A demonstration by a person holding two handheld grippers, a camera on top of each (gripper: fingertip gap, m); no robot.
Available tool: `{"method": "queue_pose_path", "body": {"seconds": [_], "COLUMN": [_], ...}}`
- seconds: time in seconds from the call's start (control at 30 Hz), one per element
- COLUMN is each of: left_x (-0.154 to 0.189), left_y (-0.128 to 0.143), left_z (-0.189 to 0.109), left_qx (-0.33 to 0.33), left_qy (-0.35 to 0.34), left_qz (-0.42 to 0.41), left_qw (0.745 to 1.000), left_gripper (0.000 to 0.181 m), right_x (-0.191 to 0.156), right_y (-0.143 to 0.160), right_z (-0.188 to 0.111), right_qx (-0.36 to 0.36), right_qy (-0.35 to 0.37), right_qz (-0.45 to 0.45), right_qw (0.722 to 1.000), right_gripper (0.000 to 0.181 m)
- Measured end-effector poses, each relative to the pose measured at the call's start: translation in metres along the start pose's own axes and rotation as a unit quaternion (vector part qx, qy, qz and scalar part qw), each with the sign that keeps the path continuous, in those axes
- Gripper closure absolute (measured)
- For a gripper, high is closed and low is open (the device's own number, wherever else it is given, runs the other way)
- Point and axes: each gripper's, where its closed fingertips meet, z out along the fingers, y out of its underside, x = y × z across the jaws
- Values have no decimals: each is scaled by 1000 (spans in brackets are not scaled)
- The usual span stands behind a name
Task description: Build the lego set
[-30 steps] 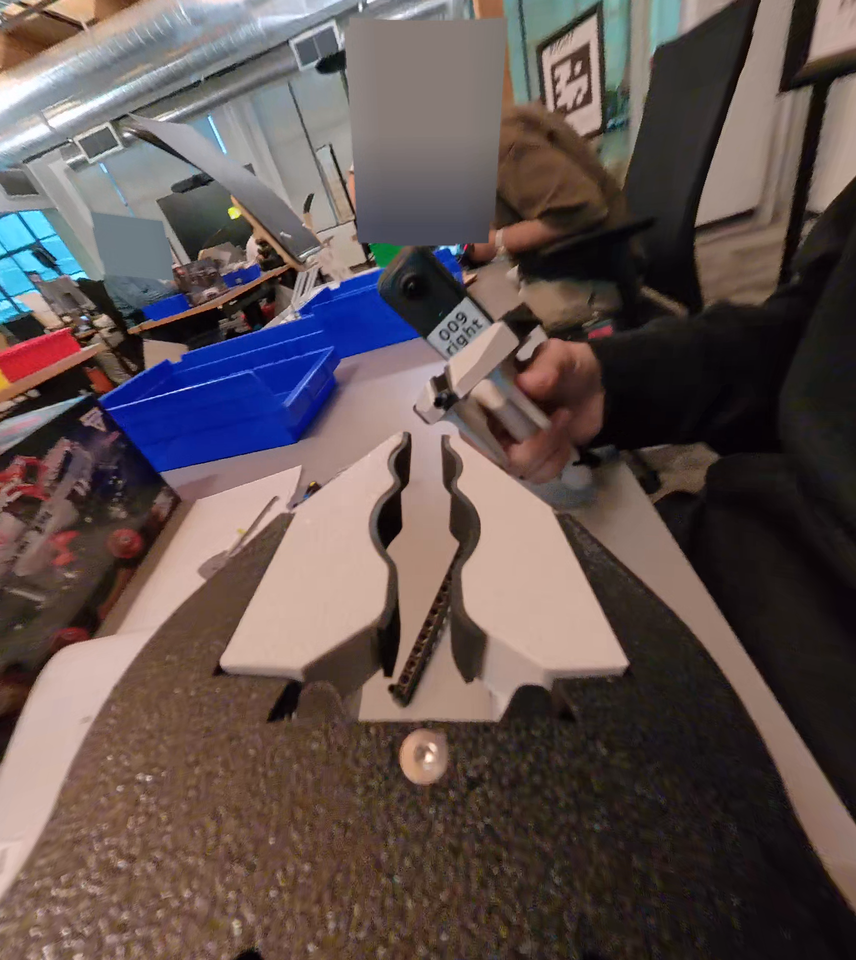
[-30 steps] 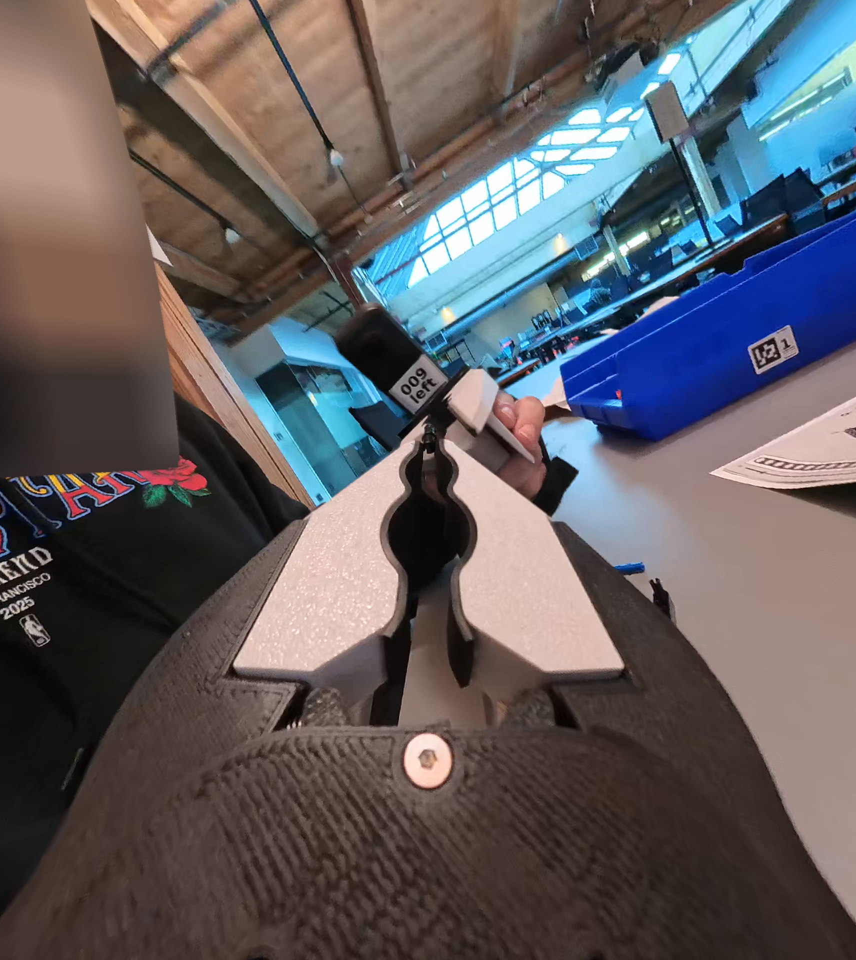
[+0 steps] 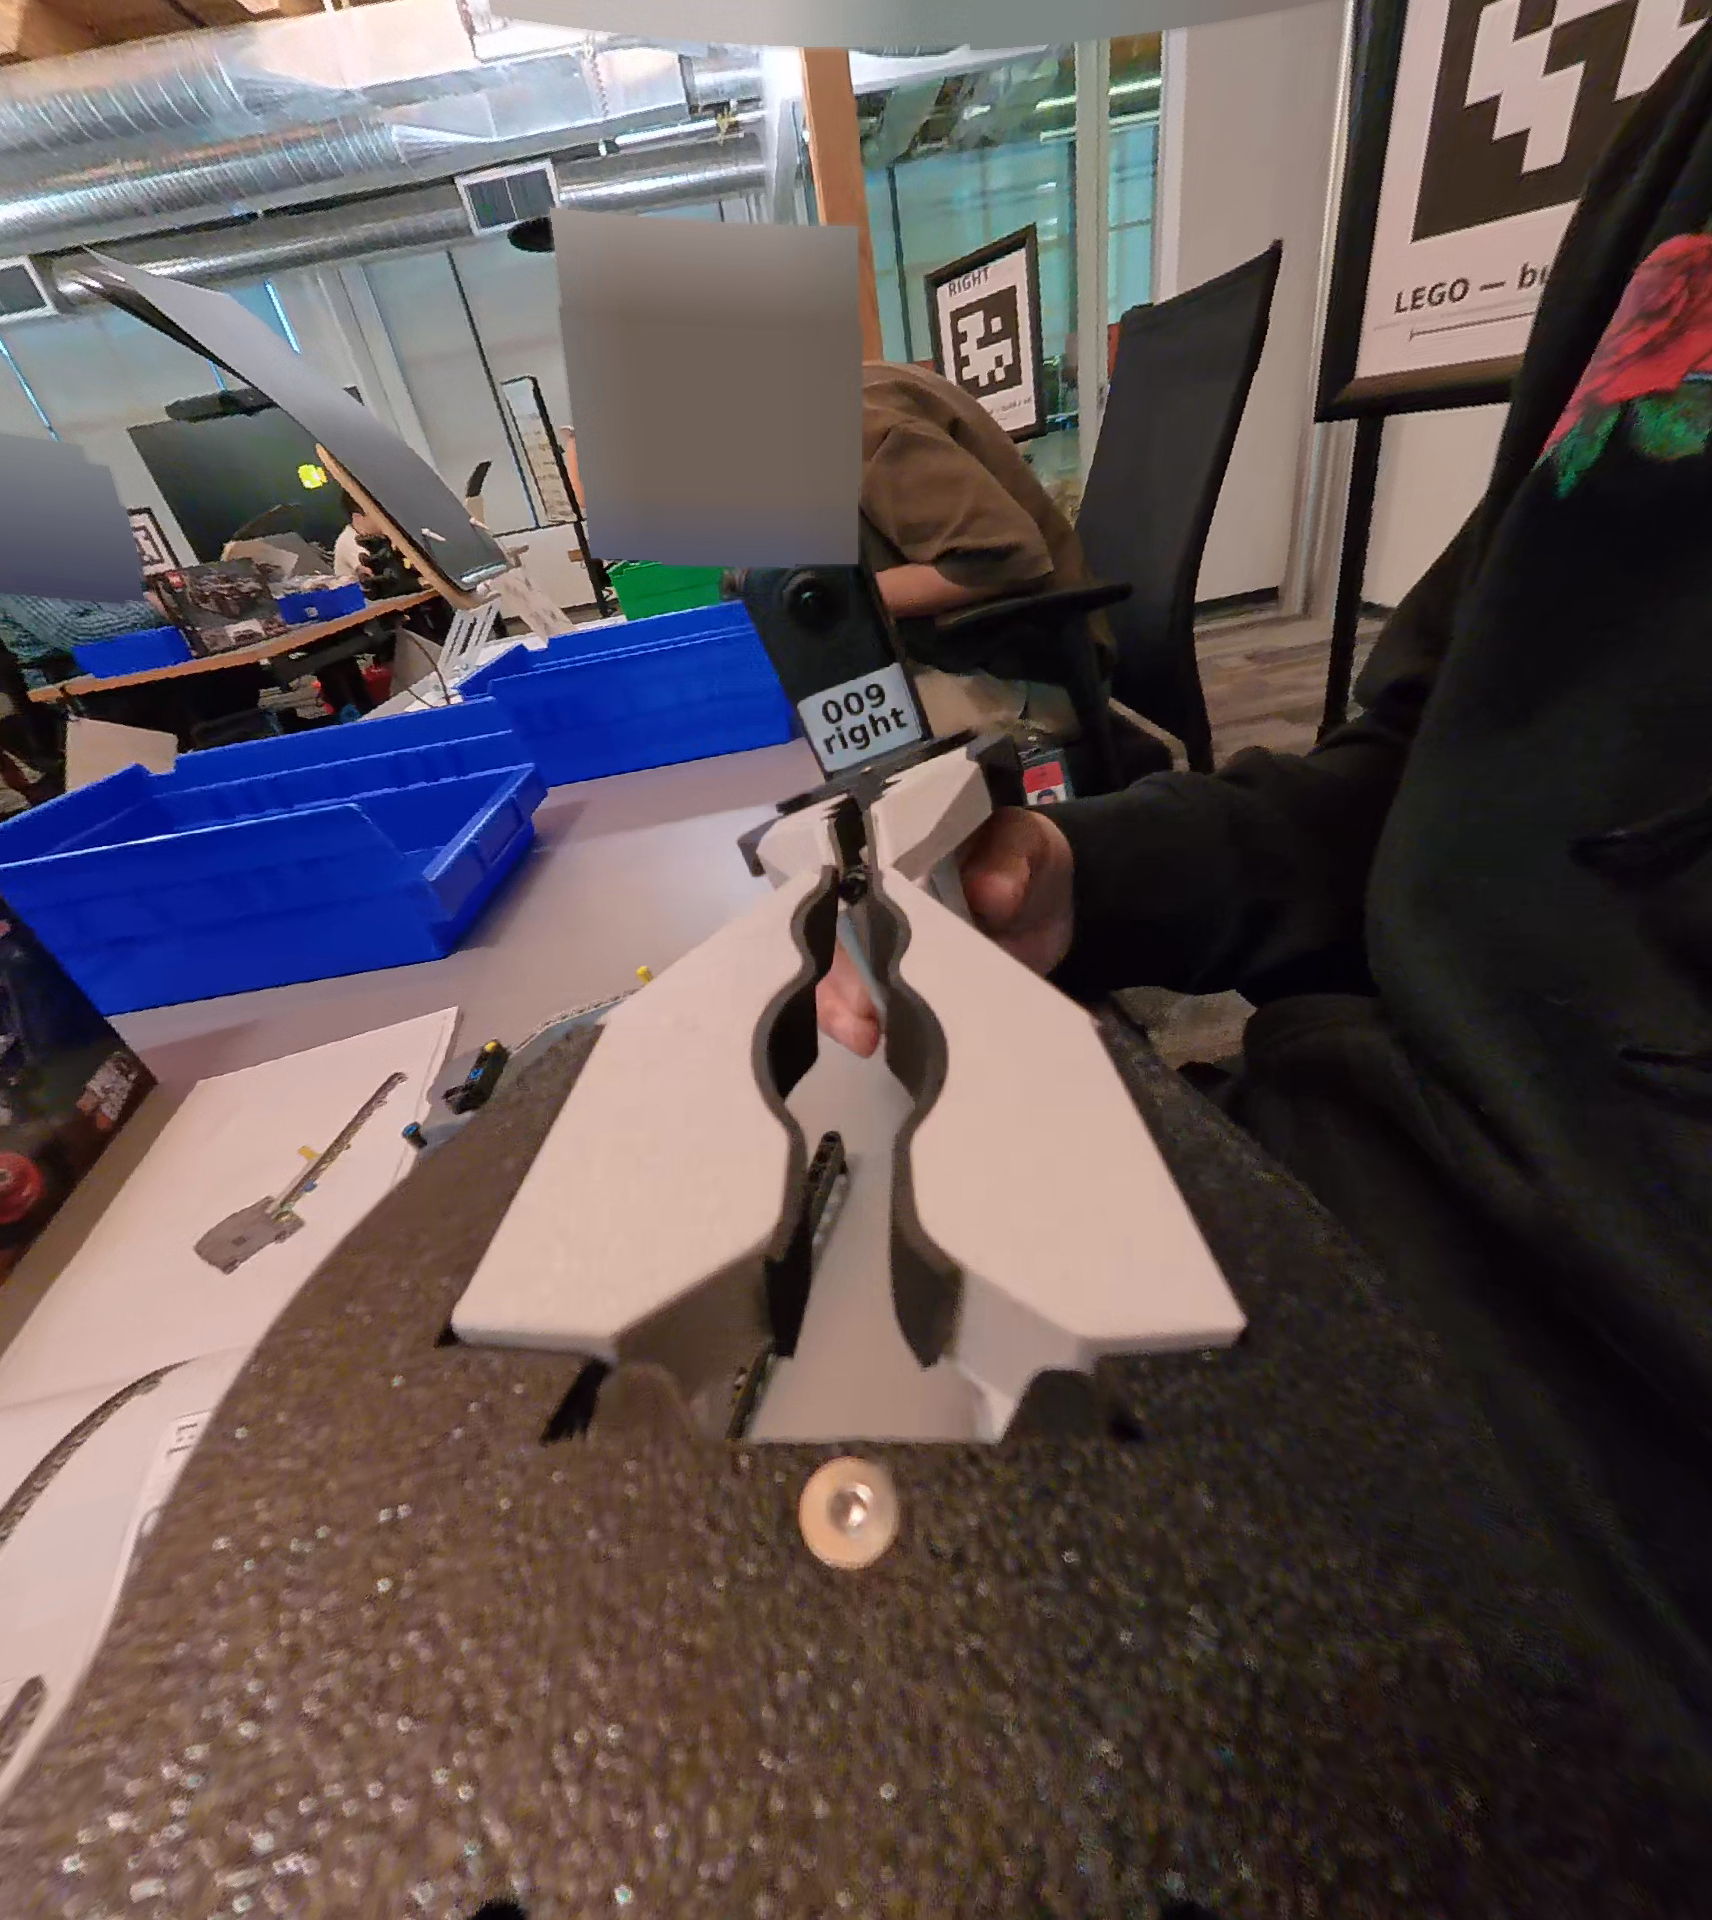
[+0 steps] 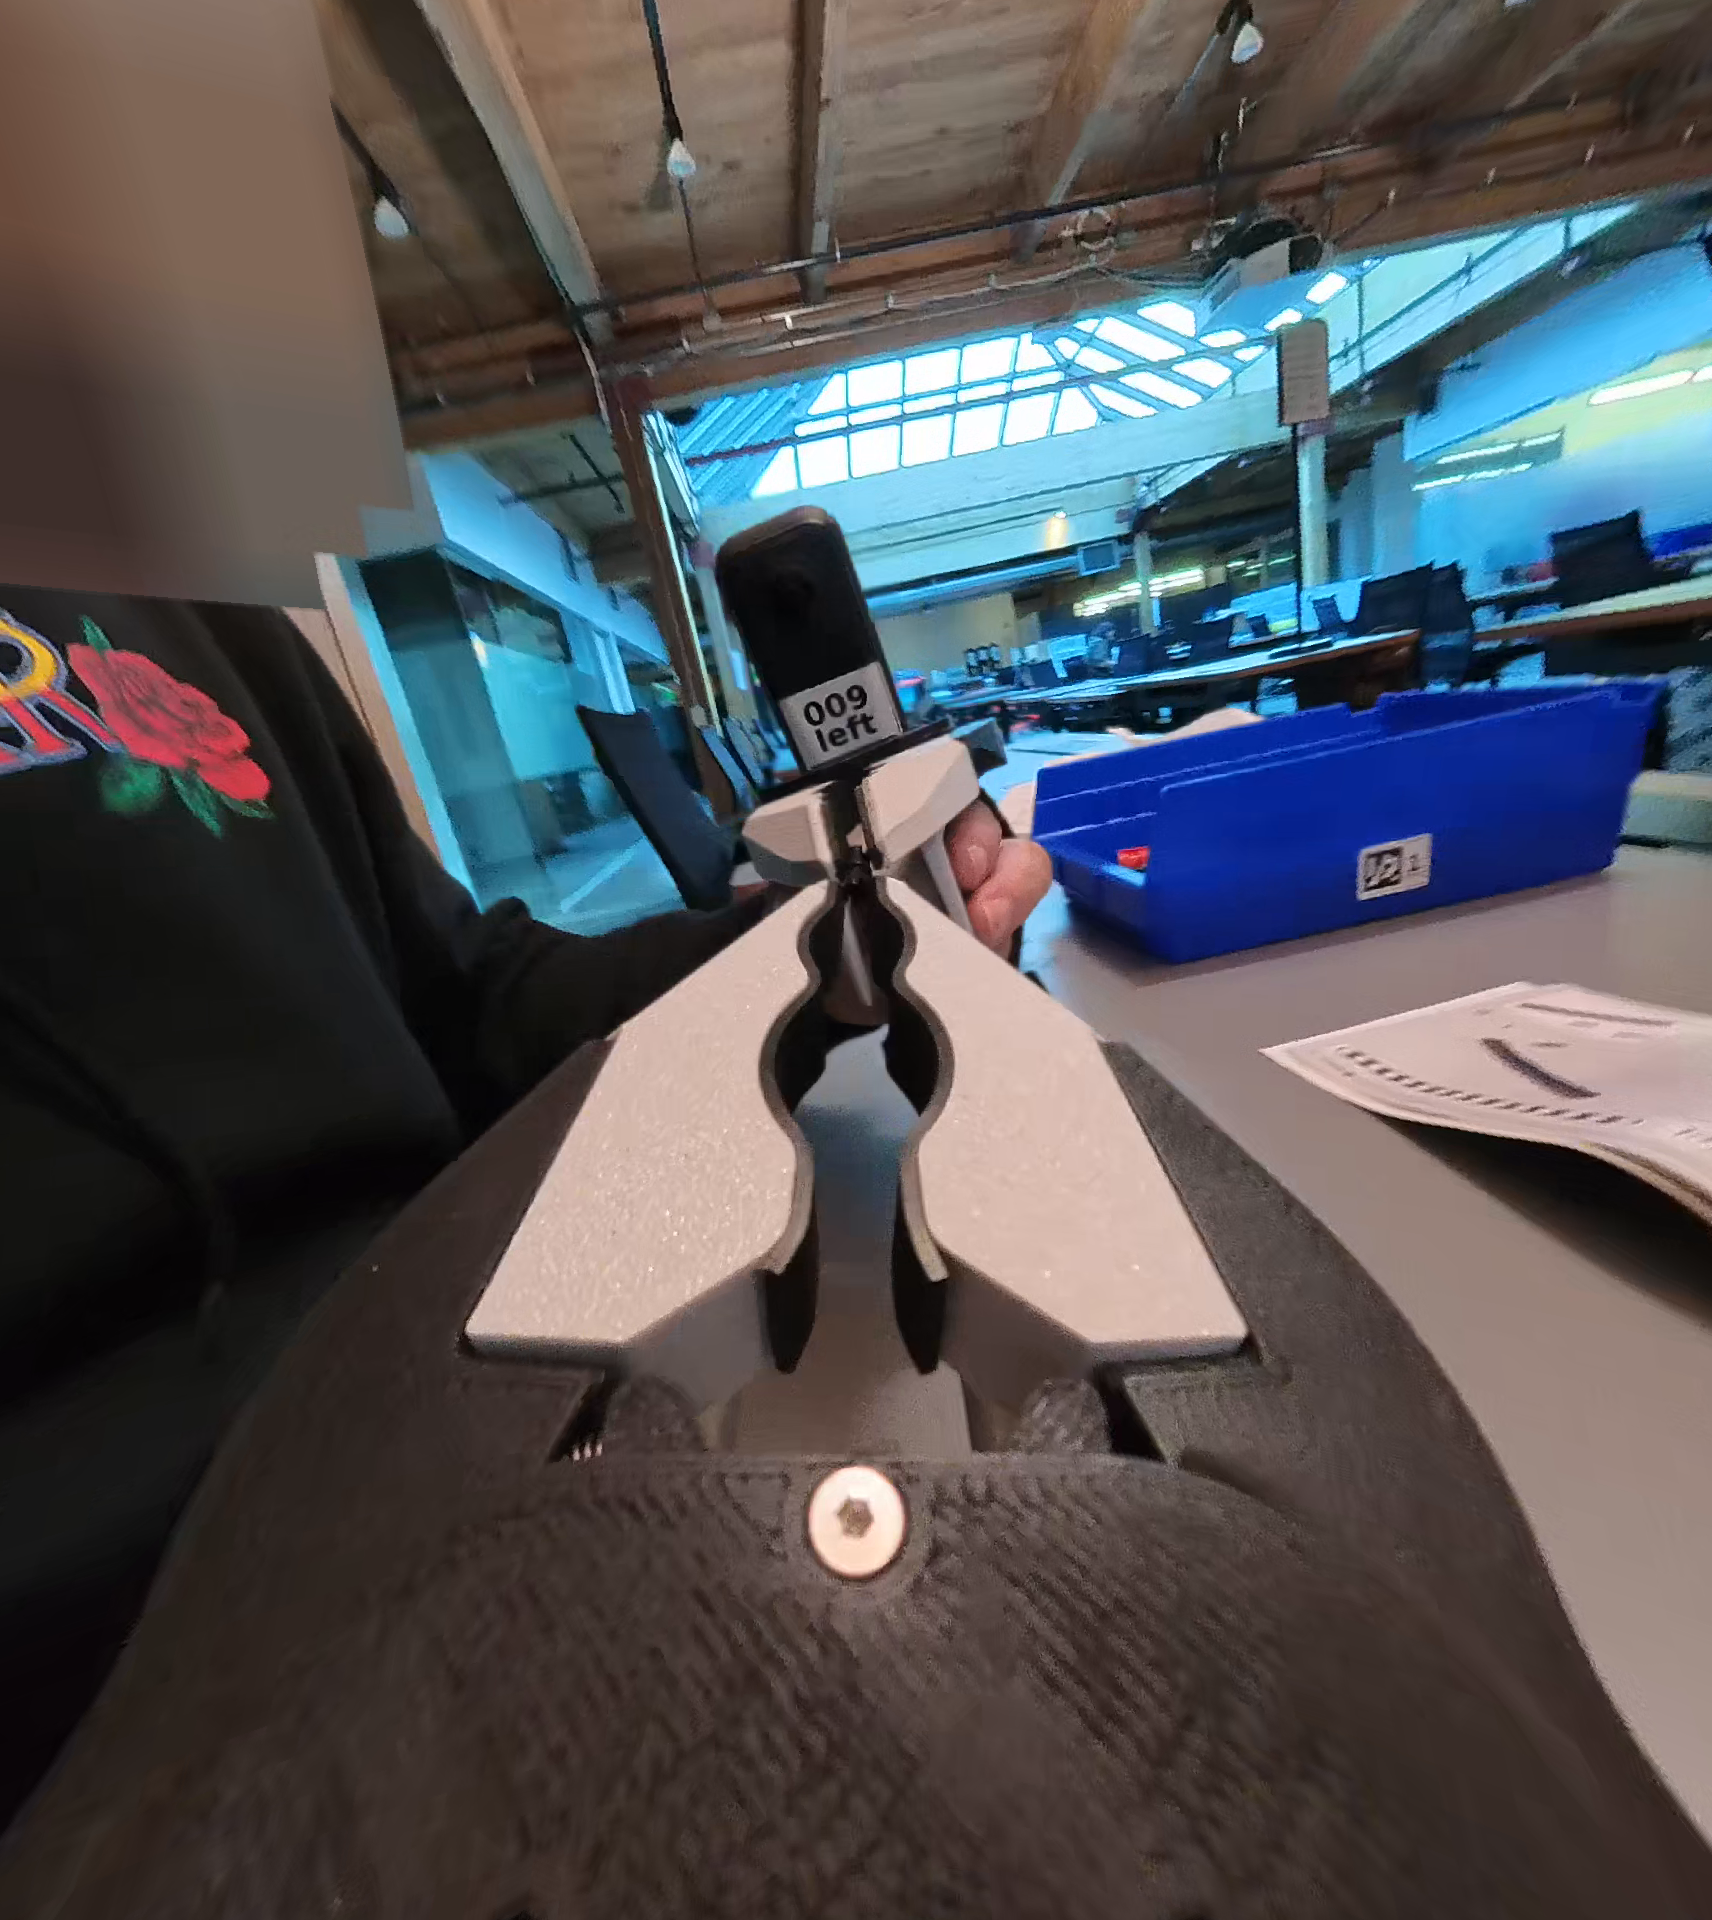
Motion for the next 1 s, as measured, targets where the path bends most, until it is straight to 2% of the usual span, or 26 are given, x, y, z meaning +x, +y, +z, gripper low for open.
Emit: {"method": "queue_pose_path", "body": {"seconds": [0.17, 0.4, 0.57, 0.67, 0.77, 0.87, 0.93, 1.0], "left_x": [1, 2, 1, 0, -2, -1, 1, 2], "left_y": [-2, -3, -1, -1, 0, 1, 0, 0], "left_z": [-1, -3, -5, -6, -9, -9, -8, -7], "left_qx": [10, 17, 1, -15, -32, -41, -41, -39], "left_qy": [11, 28, 18, 8, 0, 4, 8, 9], "left_qz": [-29, -74, -20, 20, 60, 71, 73, 75], "left_qw": [999, 997, 1000, 1000, 998, 997, 996, 996], "left_gripper": [179, 179, 180, 179, 180, 180, 180, 180], "right_x": [-1, -1, 0, 4, 5, 1, -4, -1], "right_y": [-2, -1, 2, 2, -3, -7, -6, 0], "right_z": [1, 0, 2, 0, -2, -2, -2, -1], "right_qx": [-16, -43, -72, -76, -54, -24, -20, -40], "right_qy": [34, 72, 85, 95, 76, 34, 10, 19], "right_qz": [-116, -251, -287, -266, -176, -68, -43, -46], "right_qw": [993, 964, 952, 956, 980, 997, 999, 998], "right_gripper": [178, 179, 179, 171, 165, 170, 179, 180]}}
